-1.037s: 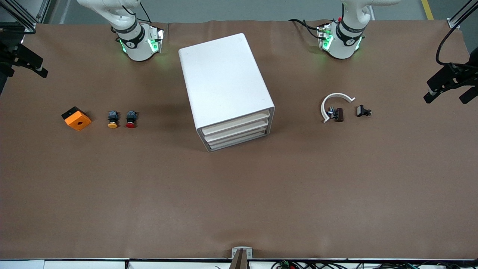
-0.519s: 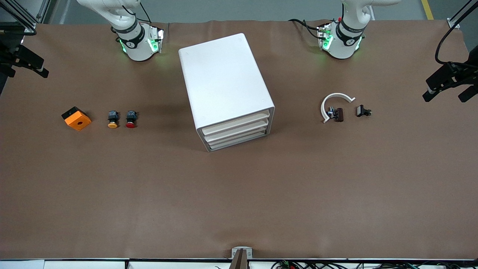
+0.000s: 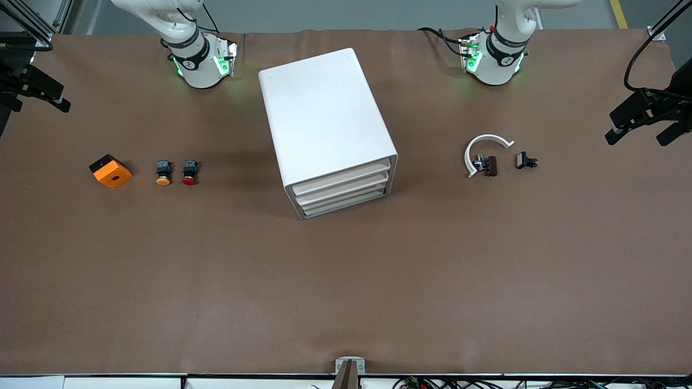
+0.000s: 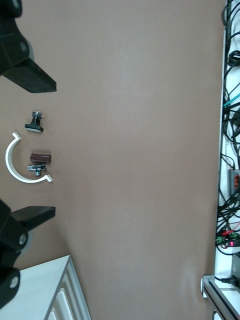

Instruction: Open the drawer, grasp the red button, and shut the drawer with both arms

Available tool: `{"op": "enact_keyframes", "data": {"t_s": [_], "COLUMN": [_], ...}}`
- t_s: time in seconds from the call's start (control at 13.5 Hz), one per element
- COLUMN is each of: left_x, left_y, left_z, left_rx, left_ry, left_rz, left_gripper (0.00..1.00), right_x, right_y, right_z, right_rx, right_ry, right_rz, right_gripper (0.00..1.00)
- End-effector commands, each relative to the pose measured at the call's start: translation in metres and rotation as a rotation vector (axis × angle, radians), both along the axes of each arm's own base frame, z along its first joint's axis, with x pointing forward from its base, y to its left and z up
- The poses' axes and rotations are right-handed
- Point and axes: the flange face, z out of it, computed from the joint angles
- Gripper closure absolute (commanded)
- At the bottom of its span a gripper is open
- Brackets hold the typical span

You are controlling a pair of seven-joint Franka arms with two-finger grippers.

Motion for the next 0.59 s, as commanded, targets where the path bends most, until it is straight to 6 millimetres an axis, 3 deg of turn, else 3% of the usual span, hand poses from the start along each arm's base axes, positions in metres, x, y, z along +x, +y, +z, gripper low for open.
{"op": "enact_keyframes", "data": {"t_s": [0.0,0.52], "left_x": [-0.0015,-0.0064], "left_y": [0.0007,-0.0002], "left_z": [0.0013,-0.0061], "left_rx": [0.024,0.044], "left_ry": [0.019,0.083], "left_rz": [0.003,-0.008], "left_gripper": [0.0,0.0], "right_x": [-0.0071,-0.0091], "right_y": [-0.0036,-0.0035], "right_z": [0.0023,0.001], "right_rx": [-0.01,-0.01], "right_ry": [-0.001,0.003], "right_rz": [0.007,0.007], "right_gripper": [0.0,0.0]}}
